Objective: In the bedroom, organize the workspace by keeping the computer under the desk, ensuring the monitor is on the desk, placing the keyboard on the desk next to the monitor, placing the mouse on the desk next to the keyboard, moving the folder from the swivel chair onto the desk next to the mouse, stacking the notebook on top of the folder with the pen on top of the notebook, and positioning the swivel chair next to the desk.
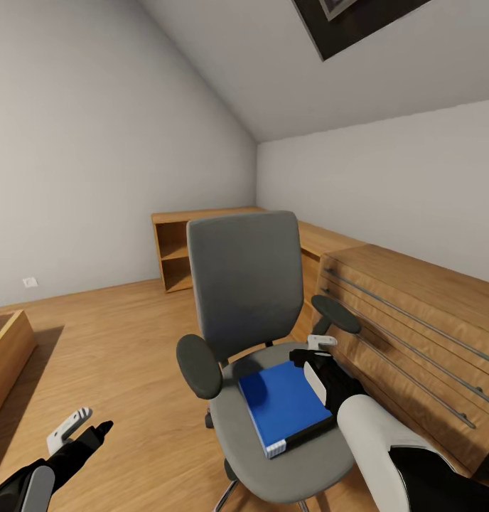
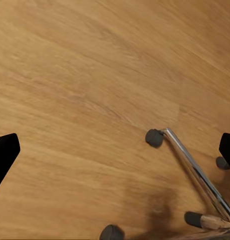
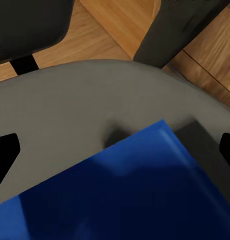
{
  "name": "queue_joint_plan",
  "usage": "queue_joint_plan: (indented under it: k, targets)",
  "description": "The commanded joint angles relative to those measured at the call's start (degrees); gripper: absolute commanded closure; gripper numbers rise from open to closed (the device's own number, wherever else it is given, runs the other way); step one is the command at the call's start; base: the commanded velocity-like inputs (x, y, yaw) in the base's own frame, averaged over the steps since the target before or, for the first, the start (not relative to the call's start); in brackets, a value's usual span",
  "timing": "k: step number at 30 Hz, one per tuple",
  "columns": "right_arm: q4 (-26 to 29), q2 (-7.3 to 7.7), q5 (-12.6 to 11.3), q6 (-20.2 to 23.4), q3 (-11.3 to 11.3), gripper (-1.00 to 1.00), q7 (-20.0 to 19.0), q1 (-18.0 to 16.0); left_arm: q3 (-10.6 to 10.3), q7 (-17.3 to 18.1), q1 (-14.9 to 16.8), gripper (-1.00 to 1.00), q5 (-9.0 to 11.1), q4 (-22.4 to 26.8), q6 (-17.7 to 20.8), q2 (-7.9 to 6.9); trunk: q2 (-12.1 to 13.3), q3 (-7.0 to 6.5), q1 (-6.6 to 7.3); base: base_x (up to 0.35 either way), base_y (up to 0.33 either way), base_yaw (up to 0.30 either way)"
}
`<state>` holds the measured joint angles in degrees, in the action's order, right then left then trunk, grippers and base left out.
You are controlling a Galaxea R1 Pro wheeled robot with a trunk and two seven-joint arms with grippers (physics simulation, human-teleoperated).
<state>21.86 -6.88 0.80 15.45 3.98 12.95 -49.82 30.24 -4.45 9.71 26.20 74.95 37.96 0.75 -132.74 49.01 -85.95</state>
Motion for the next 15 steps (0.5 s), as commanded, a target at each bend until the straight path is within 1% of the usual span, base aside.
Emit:
queue_joint_plan:
  k: [1,9,15]
  targets:
    - [0.1,-0.06,0.1,0.3,0.3,-1.00,0.1,0.0,0.1,-0.5,0.0,-1.00,0.6,0.0,0.3,0.04,0.0,0.06,0.01,0.000,0.000,0.000]
    - [0.1,-0.05,0.1,0.4,0.3,-1.00,0.1,0.0,0.1,-0.5,0.0,-1.00,0.6,-0.3,0.2,0.04,0.0,0.06,0.01,0.044,0.000,0.000]
    - [0.1,-0.05,0.1,0.4,0.3,-1.00,0.1,0.0,0.1,-0.5,0.0,-1.00,0.6,-0.4,0.2,0.04,0.0,0.10,0.01,0.011,0.000,0.000]
